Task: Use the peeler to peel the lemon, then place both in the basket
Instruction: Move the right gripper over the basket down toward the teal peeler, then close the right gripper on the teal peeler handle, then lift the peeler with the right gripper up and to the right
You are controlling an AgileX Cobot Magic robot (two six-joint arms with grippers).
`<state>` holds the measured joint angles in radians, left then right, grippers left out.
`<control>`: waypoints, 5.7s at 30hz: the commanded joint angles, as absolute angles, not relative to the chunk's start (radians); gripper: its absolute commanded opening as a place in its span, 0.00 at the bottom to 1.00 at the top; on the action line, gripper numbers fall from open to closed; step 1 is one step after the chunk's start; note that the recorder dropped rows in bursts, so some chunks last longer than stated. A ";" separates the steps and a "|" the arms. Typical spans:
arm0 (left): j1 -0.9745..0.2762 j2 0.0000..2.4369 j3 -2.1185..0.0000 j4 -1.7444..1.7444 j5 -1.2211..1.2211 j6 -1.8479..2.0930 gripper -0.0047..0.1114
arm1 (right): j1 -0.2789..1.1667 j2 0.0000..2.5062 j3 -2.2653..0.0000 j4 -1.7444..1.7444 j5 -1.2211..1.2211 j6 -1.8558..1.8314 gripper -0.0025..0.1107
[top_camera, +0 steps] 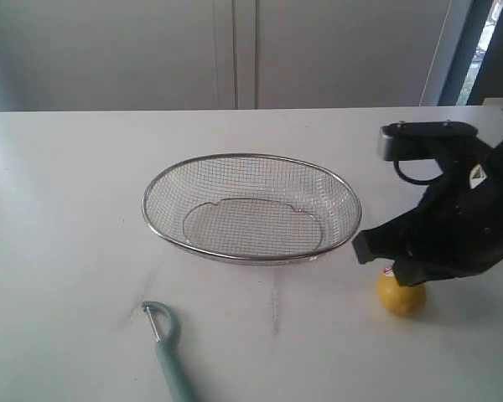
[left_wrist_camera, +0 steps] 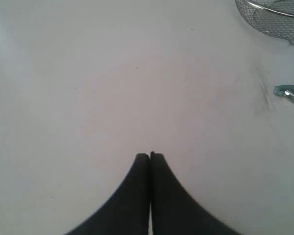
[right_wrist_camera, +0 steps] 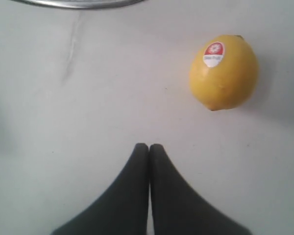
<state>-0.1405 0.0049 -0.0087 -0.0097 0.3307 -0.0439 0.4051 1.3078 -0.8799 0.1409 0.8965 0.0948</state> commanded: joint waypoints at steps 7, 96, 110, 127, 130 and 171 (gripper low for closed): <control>-0.141 0.000 0.000 -0.013 0.333 -0.046 0.04 | 0.546 1.422 -0.938 0.141 0.849 0.139 0.02; -0.141 0.000 0.000 -0.013 0.333 -0.046 0.04 | 1.040 2.016 -1.304 0.066 0.706 0.367 0.44; -0.141 0.000 0.000 -0.013 0.333 -0.046 0.04 | 1.040 2.042 -1.304 0.068 0.745 0.367 0.44; -0.141 0.000 0.000 -0.013 0.333 -0.046 0.04 | 1.040 2.052 -1.304 0.073 0.742 0.364 0.02; -0.141 0.000 0.000 -0.013 0.333 -0.046 0.04 | 1.040 2.042 -1.304 0.073 0.742 0.364 0.02; -0.141 0.000 0.000 -0.013 0.333 -0.046 0.04 | 0.949 1.765 -1.302 0.054 0.732 0.285 0.02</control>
<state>-0.1405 0.0049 -0.0087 -0.0097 0.3307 -0.0439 0.9666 1.7909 -1.3045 0.0585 0.7340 0.3012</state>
